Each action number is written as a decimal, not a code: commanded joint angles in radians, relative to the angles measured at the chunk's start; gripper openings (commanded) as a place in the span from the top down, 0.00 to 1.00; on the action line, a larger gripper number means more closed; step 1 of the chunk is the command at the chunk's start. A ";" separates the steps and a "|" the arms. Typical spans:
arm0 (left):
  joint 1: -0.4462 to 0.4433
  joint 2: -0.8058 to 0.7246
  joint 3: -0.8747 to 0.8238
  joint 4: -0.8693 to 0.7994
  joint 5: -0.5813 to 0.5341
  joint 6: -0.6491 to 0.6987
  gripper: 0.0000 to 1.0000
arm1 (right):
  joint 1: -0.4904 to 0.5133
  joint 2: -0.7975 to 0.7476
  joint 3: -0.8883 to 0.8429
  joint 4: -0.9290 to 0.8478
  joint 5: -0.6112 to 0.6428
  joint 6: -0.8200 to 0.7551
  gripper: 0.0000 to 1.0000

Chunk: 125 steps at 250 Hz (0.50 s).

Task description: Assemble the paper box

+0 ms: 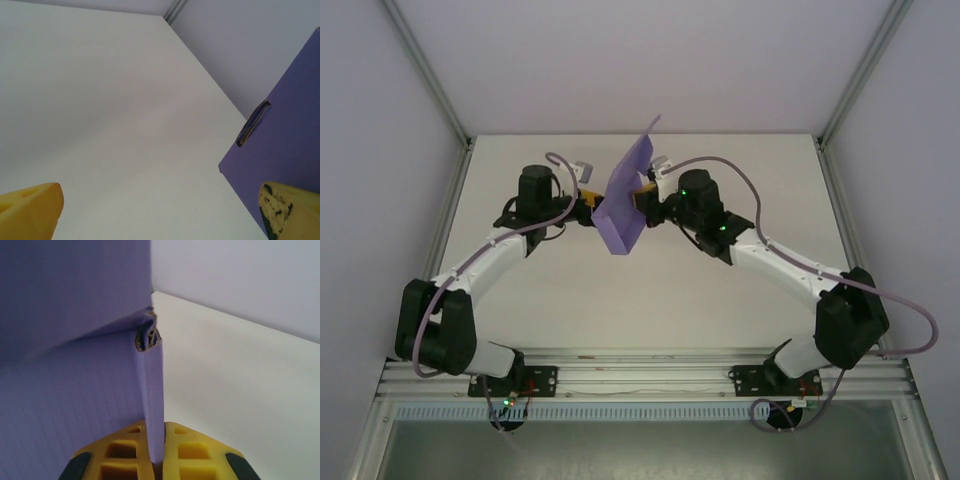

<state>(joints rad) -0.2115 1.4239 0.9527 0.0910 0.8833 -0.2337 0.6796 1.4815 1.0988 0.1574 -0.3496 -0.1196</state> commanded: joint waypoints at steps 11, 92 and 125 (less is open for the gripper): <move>-0.056 0.007 0.089 0.050 0.109 0.035 0.00 | 0.072 0.115 0.036 -0.008 0.218 -0.024 1.00; -0.066 -0.021 0.118 -0.122 -0.230 0.075 0.00 | 0.103 0.086 0.037 0.002 0.391 0.040 0.98; 0.006 -0.021 0.059 -0.200 -0.486 -0.027 0.00 | 0.083 -0.009 0.002 -0.119 0.454 0.124 0.97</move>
<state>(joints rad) -0.2272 1.4433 1.0313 -0.0452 0.5968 -0.2039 0.7635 1.5543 1.1339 0.1619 0.0120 -0.0734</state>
